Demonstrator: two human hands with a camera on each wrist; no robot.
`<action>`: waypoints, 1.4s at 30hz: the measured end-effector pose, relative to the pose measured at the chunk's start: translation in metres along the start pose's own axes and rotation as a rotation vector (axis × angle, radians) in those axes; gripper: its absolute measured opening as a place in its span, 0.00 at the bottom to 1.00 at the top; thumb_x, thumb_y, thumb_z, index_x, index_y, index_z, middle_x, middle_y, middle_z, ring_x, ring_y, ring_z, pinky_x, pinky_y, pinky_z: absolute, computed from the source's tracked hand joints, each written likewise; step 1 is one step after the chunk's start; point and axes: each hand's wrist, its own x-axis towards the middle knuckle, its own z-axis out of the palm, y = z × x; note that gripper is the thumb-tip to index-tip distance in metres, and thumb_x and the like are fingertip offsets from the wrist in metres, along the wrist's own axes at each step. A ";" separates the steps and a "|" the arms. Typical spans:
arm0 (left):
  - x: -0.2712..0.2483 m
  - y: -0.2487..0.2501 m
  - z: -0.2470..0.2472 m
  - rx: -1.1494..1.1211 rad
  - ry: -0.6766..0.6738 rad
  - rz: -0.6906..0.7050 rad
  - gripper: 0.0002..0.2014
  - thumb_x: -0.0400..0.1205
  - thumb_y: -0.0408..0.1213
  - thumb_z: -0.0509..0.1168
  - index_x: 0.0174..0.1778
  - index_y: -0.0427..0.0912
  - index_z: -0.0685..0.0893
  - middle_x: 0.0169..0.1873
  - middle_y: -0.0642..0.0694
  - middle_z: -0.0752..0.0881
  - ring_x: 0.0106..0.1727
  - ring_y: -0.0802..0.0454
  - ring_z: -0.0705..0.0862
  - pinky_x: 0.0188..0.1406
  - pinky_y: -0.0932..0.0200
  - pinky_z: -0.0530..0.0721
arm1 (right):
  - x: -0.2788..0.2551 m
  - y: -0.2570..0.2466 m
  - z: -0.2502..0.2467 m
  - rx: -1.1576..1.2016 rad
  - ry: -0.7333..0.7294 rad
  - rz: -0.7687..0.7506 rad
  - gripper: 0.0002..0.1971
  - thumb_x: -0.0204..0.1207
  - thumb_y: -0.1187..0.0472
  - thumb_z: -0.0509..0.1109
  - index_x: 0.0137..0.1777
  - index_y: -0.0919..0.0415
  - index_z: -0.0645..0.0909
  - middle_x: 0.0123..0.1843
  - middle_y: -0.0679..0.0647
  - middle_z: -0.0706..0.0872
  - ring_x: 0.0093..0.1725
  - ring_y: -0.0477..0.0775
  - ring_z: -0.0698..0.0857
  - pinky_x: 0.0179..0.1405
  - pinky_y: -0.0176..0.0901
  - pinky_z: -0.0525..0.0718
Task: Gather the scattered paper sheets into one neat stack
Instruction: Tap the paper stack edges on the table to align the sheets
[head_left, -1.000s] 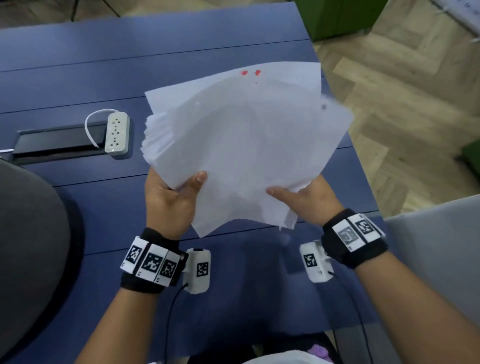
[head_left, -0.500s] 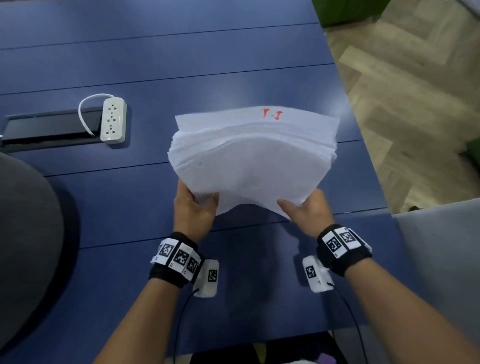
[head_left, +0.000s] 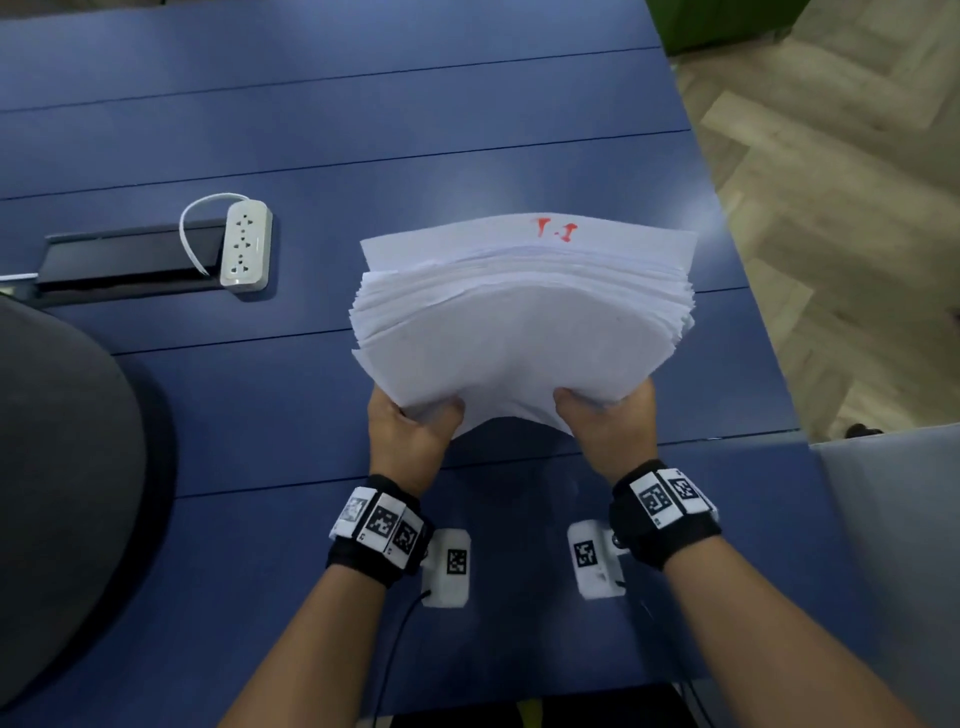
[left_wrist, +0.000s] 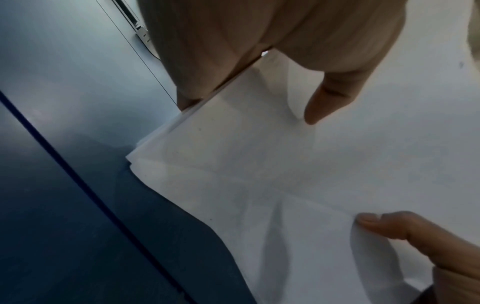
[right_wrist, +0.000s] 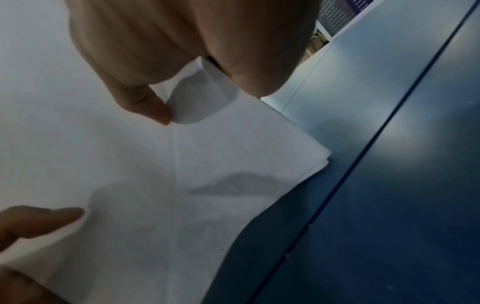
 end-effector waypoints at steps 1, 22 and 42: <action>0.001 -0.001 0.000 -0.003 -0.003 0.000 0.18 0.70 0.25 0.73 0.56 0.37 0.85 0.45 0.58 0.91 0.50 0.66 0.89 0.46 0.70 0.85 | -0.001 0.001 -0.001 -0.007 -0.001 0.010 0.24 0.68 0.72 0.81 0.64 0.66 0.82 0.58 0.55 0.90 0.59 0.52 0.90 0.59 0.48 0.89; -0.001 0.017 -0.006 -0.017 -0.004 0.063 0.28 0.65 0.42 0.76 0.61 0.37 0.82 0.52 0.56 0.91 0.55 0.64 0.88 0.53 0.69 0.84 | -0.001 0.023 -0.021 -0.184 -0.039 0.044 0.13 0.67 0.63 0.84 0.50 0.57 0.87 0.45 0.51 0.92 0.44 0.43 0.90 0.43 0.41 0.90; 0.000 -0.008 0.001 0.046 0.005 -0.019 0.23 0.68 0.29 0.83 0.58 0.41 0.86 0.51 0.55 0.90 0.52 0.65 0.89 0.51 0.73 0.84 | -0.002 0.005 -0.021 -0.158 0.003 -0.005 0.26 0.63 0.61 0.89 0.60 0.54 0.83 0.56 0.39 0.89 0.58 0.32 0.87 0.57 0.24 0.81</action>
